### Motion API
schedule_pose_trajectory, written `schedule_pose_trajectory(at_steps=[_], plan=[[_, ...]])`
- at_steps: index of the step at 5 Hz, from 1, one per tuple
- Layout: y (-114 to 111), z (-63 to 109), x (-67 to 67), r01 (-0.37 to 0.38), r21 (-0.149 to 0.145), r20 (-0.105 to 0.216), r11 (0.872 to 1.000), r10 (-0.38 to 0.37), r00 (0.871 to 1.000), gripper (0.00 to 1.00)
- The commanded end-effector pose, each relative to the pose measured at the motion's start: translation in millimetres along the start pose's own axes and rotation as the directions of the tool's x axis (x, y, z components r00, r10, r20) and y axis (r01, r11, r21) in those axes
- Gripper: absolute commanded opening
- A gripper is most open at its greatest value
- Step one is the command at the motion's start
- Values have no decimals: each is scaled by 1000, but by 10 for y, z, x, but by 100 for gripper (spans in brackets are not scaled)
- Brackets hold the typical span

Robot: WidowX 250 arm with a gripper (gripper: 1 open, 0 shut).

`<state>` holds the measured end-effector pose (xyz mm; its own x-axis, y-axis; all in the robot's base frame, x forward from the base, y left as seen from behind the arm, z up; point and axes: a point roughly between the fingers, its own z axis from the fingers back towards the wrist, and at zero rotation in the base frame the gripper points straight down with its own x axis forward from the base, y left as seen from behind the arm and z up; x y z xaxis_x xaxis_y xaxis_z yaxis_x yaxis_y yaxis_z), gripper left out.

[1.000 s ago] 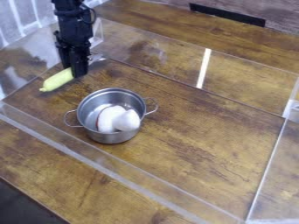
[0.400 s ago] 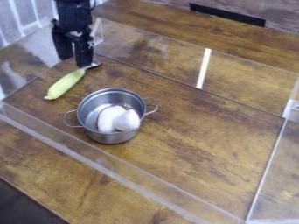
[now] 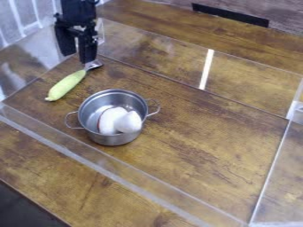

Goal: Move the green spoon to the left

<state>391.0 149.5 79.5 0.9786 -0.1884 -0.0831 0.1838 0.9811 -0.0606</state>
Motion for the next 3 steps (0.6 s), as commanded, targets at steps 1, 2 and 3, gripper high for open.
schedule_pose_trajectory(at_steps=[1,2,3], plan=[[-133,694,39,8,93,125,996,-20,992,100],[-200,787,36,5,98,131,995,-18,991,100],[-274,864,35,-16,108,130,994,1,992,100]])
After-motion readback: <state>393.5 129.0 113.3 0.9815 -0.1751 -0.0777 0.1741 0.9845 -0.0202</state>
